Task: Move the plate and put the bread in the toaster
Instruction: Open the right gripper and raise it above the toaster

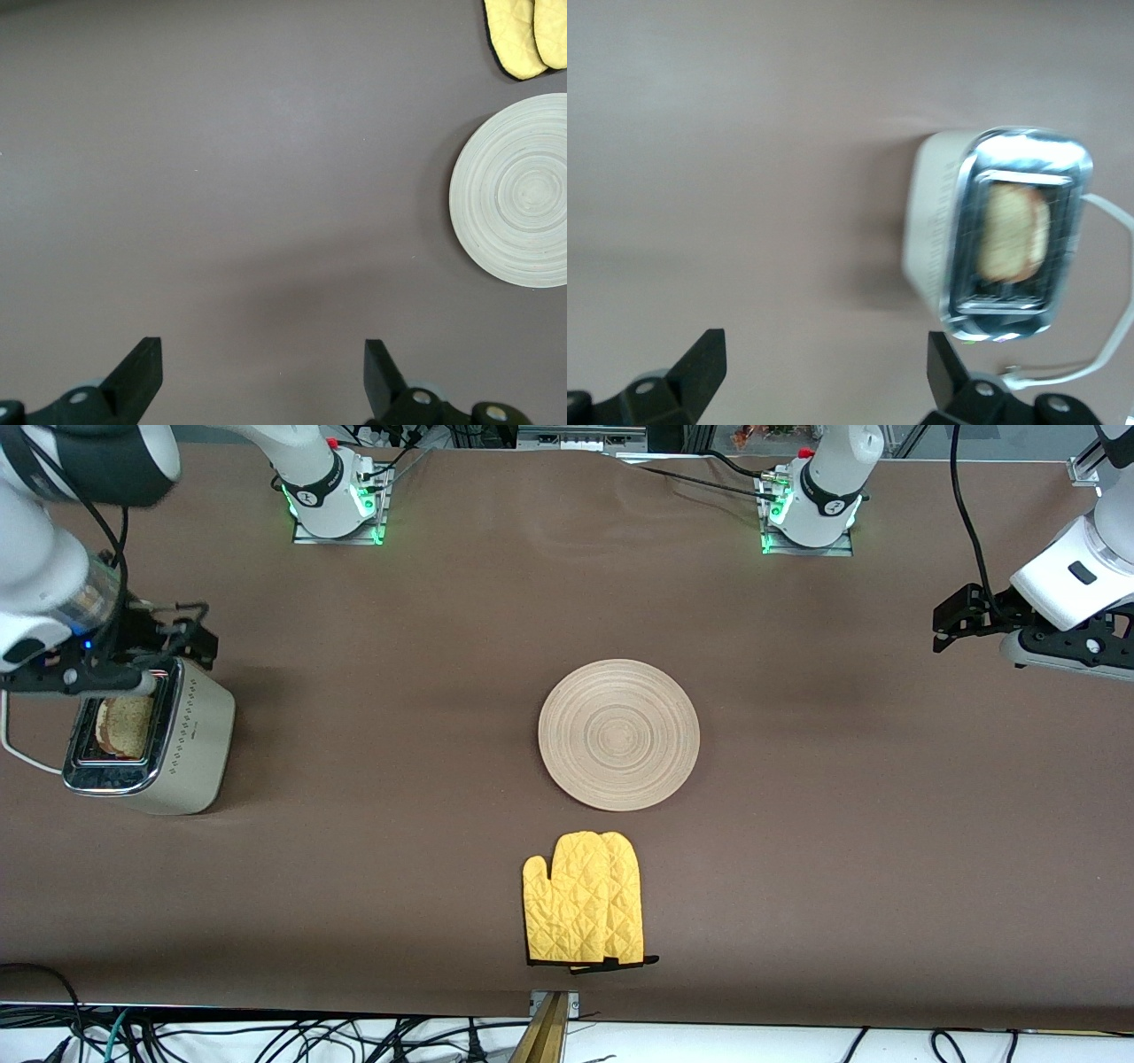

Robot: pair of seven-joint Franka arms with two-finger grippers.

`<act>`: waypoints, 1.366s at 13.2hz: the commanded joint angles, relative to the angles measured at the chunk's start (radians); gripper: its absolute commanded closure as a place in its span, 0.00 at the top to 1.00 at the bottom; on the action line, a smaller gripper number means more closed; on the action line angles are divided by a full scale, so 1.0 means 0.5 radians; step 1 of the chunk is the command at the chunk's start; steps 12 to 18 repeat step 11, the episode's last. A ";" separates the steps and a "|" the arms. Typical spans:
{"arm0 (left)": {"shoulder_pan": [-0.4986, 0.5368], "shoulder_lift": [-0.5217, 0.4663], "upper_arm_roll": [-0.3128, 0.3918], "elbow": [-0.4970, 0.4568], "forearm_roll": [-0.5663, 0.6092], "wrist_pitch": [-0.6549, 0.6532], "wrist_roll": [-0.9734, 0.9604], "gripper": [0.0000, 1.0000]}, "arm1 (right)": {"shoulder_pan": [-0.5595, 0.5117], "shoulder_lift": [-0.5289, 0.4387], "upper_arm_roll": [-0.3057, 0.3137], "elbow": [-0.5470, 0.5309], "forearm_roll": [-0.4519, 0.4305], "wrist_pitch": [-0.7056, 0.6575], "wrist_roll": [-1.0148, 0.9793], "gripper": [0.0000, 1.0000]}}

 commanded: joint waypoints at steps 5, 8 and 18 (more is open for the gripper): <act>0.000 -0.005 -0.006 0.018 0.041 -0.021 -0.013 1.00 | -0.430 -0.029 0.322 0.075 0.205 -0.104 -0.220 1.00; 0.000 -0.008 -0.006 0.018 0.041 -0.021 -0.013 1.00 | -0.439 -0.014 0.322 0.069 0.187 -0.094 -0.217 1.00; 0.000 -0.008 -0.006 0.018 0.041 -0.021 -0.013 1.00 | -0.442 -0.017 0.325 0.072 0.181 -0.104 -0.217 1.00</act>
